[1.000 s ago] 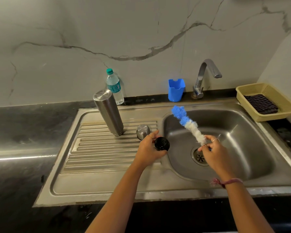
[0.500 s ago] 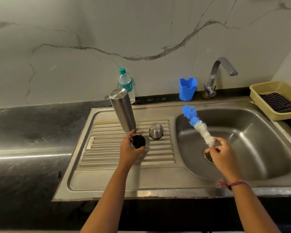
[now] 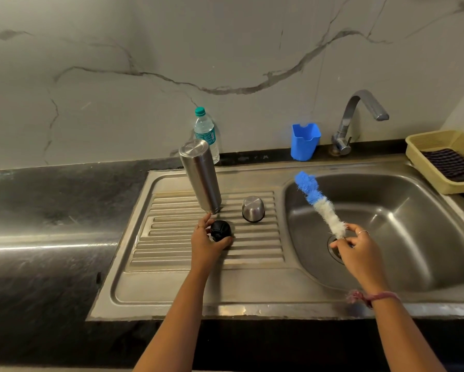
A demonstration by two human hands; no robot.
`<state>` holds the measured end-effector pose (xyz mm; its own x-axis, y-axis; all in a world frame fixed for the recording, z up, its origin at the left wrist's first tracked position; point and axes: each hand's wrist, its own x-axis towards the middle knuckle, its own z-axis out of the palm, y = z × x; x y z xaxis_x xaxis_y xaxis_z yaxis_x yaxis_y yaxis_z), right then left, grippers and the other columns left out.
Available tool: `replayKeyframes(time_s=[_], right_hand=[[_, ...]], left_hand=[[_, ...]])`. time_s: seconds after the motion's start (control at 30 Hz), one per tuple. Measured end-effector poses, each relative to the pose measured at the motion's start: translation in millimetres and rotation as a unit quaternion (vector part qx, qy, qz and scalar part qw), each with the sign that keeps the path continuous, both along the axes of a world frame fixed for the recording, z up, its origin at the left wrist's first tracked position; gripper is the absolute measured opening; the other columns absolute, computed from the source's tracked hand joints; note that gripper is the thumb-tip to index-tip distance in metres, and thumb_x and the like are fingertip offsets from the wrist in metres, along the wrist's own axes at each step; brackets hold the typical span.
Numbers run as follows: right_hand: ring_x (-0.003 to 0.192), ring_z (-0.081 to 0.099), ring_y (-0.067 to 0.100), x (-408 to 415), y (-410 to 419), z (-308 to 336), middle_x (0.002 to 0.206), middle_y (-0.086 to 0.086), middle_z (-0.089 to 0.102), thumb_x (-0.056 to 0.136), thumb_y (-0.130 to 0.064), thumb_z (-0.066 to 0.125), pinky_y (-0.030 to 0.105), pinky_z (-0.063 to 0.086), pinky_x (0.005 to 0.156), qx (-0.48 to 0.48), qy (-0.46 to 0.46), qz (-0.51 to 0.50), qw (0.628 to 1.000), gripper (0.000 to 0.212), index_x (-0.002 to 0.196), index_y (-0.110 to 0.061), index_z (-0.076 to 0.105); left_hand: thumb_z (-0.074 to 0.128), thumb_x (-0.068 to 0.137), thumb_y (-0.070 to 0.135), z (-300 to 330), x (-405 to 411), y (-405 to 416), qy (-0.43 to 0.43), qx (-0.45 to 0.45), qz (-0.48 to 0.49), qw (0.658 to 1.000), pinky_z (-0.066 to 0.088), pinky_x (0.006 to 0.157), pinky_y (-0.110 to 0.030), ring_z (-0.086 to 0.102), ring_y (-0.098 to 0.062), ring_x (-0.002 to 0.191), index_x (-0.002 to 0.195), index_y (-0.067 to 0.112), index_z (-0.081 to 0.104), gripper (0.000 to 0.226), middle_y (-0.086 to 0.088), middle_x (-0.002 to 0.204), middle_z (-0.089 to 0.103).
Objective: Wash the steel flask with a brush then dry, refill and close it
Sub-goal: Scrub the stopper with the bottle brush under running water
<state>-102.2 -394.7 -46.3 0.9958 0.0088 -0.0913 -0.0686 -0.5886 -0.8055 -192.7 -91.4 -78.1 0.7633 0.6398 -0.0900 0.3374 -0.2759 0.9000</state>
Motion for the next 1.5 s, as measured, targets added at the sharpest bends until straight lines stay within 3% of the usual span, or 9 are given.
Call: replayKeyframes(time_s=[0.13, 0.27, 0.47, 0.63, 0.87, 1.07, 1.27, 1.5], right_hand=[[0.059, 0.059, 0.016, 1.6, -1.3, -2.0, 0.067, -0.010, 0.068, 0.085, -0.011, 0.063, 0.025, 0.039, 0.050, 0.002, 0.007, -0.002, 1.000, 0.037, 0.120, -0.017, 0.054], [0.060, 0.059, 0.016, 3.2, -2.7, -2.3, 0.072, -0.010, 0.068, 0.085, -0.012, 0.064, 0.027, 0.041, 0.050, 0.003, 0.010, -0.006, 1.000, 0.037, 0.120, -0.016, 0.054], [0.064, 0.063, 0.024, 4.2, -4.6, 1.0, 0.072, -0.001, 0.068, 0.086, -0.013, 0.065, 0.033, 0.049, 0.053, 0.014, 0.013, -0.009, 1.000, 0.040, 0.123, -0.017, 0.052], [0.065, 0.061, 0.023, 3.9, -5.4, 4.1, 0.069, 0.003, 0.067, 0.087, -0.012, 0.064, 0.031, 0.047, 0.054, 0.022, 0.010, -0.011, 1.000, 0.041, 0.125, -0.016, 0.051], [0.066, 0.063, 0.018, 5.9, -10.6, 0.0, 0.073, -0.007, 0.069, 0.086, -0.012, 0.064, 0.030, 0.047, 0.054, 0.020, 0.018, -0.022, 0.999, 0.040, 0.123, -0.018, 0.053], [0.050, 0.052, 0.014, 6.9, -18.1, -7.3, 0.077, -0.004, 0.070, 0.084, -0.010, 0.064, 0.025, 0.037, 0.046, 0.027, 0.016, -0.035, 0.999, 0.038, 0.120, -0.017, 0.053], [0.047, 0.048, 0.012, 7.5, -27.5, -11.7, 0.079, -0.001, 0.069, 0.086, -0.011, 0.064, 0.024, 0.035, 0.042, 0.024, 0.019, -0.044, 0.999, 0.042, 0.126, -0.012, 0.050], [0.050, 0.049, 0.010, 11.2, -38.3, -14.3, 0.086, 0.000, 0.069, 0.086, -0.014, 0.065, 0.023, 0.036, 0.044, 0.020, 0.029, -0.046, 0.998, 0.045, 0.128, -0.014, 0.047]], left_hand=[[0.090, 0.069, 0.011, -3.9, 1.5, 0.2, 0.008, 0.017, 0.002, 1.000, 0.048, 0.104, -0.047, 0.057, -0.026, 0.118, 0.145, 0.019, 0.042, 0.090, 0.005, 0.121, 0.056], [0.091, 0.069, 0.021, -0.3, 2.4, -0.5, 0.003, 0.076, 0.006, 0.997, 0.041, 0.108, -0.045, 0.045, -0.027, 0.127, 0.144, 0.018, 0.044, 0.088, 0.000, 0.129, 0.052], [0.085, 0.077, 0.027, 21.6, 22.2, -15.7, -0.019, 0.166, -0.053, 0.984, 0.028, 0.101, -0.025, 0.037, -0.024, 0.126, 0.143, 0.019, 0.049, 0.076, -0.005, 0.136, 0.052], [0.079, 0.084, 0.024, 38.5, 50.9, -35.2, -0.019, 0.148, -0.097, 0.984, 0.034, 0.114, -0.038, 0.034, -0.023, 0.135, 0.145, 0.019, 0.045, 0.070, -0.007, 0.142, 0.046], [0.070, 0.091, 0.022, 36.1, 81.1, -50.4, 0.047, 0.073, -0.109, 0.990, 0.026, 0.120, -0.033, 0.030, -0.024, 0.142, 0.151, 0.010, 0.032, 0.072, -0.008, 0.153, 0.031], [0.071, 0.090, 0.019, 34.4, 101.9, -50.2, 0.112, 0.061, -0.127, 0.984, 0.022, 0.122, -0.038, 0.027, -0.028, 0.146, 0.156, 0.009, 0.020, 0.084, -0.011, 0.159, 0.025], [0.074, 0.085, 0.015, 27.3, 111.3, -52.9, 0.171, 0.129, -0.134, 0.968, 0.031, 0.116, -0.038, 0.038, -0.034, 0.136, 0.151, 0.010, 0.031, 0.079, -0.015, 0.149, 0.035], [0.073, 0.086, 0.011, 18.9, 114.6, -54.8, 0.159, 0.130, -0.104, 0.973, 0.035, 0.114, -0.041, 0.041, -0.036, 0.131, 0.147, 0.016, 0.039, 0.070, -0.014, 0.145, 0.038]])
